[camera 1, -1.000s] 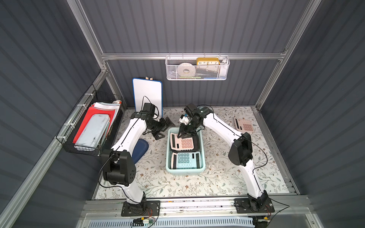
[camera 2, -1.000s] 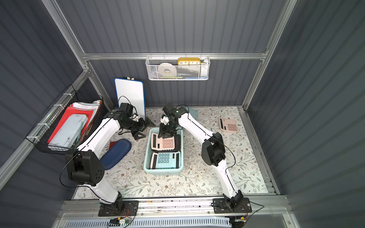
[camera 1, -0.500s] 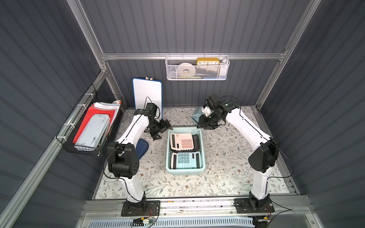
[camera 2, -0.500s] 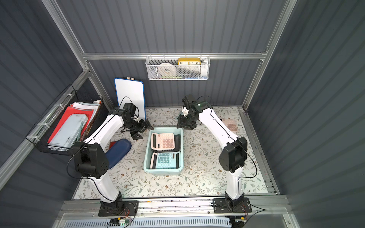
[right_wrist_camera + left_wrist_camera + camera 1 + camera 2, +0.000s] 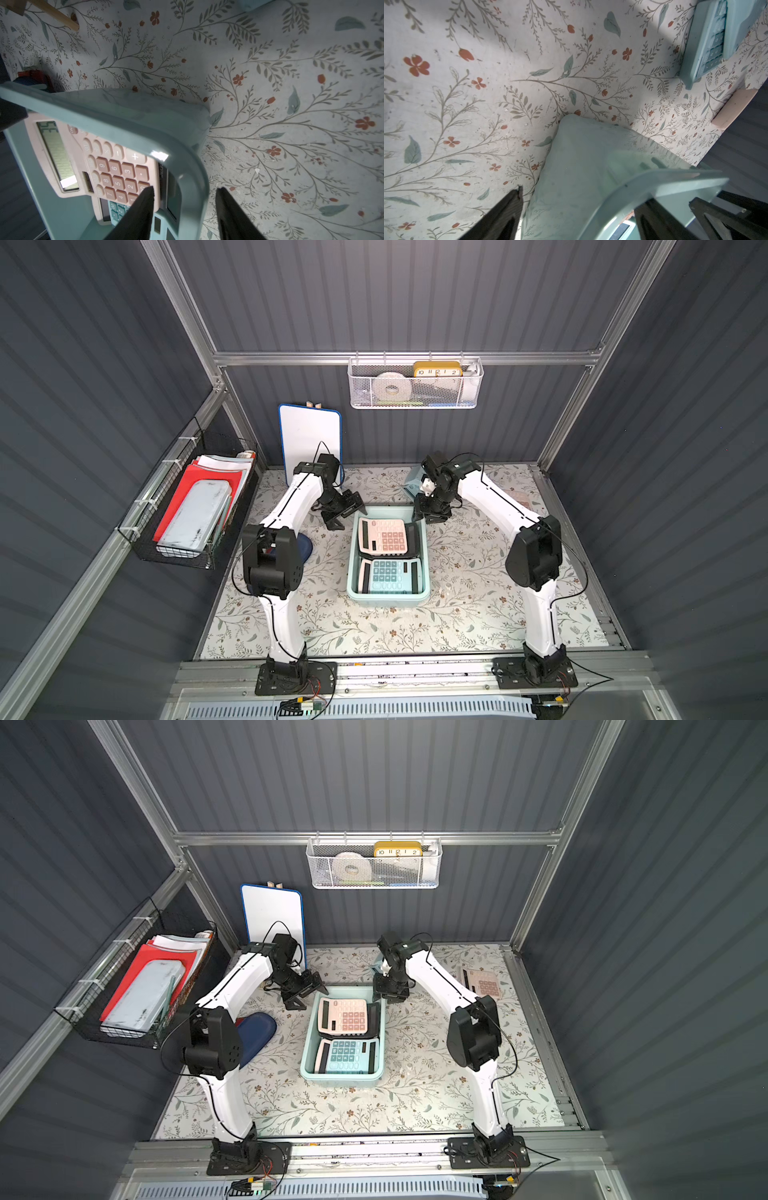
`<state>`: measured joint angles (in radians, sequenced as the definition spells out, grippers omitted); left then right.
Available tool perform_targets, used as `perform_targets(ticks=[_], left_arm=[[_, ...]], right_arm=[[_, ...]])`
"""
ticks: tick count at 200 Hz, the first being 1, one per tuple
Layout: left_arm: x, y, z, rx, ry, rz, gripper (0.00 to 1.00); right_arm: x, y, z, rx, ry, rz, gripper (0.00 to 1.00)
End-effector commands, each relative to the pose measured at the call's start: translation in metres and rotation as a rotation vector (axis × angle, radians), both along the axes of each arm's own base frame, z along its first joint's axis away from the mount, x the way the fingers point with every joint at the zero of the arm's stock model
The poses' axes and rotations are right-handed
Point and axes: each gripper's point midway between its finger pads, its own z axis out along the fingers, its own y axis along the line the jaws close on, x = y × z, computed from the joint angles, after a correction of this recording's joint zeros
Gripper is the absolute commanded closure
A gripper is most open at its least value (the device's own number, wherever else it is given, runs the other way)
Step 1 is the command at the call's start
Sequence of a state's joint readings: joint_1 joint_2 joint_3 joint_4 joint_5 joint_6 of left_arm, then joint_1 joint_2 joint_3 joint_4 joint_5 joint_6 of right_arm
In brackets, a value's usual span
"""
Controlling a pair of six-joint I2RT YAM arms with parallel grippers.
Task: Put the calculator in the storage box
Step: Adjust the storage box at the center of the board.
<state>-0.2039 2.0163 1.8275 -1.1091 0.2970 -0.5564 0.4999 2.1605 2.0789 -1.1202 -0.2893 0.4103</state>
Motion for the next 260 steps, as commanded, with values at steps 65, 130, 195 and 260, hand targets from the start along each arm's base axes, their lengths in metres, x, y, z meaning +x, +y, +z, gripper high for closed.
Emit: perform_targets(ticks=[65,130,195,260], left_arm=[[0.045,0.011,0.008,0.071,-0.09,0.034,0.14],[0.011,0.008,0.026,0.0,-0.071,0.075,0.13],[0.001,0.03,0.046,0.069,-0.085,0.116,0.08],[0.02,0.027,0.088,0.039,-0.231,0.123,0.01]], right_arm=[[0.048,0.019,0.012,0.154,-0.034,-0.065,0.46],[0.059,0.063,0.051,0.489,-0.068,-0.032,0.43],[0.074,0.003,0.054,0.357,-0.117,-0.221,0.33],[0.109,-0.11,0.05,0.303,-0.225,-0.646,0.01]])
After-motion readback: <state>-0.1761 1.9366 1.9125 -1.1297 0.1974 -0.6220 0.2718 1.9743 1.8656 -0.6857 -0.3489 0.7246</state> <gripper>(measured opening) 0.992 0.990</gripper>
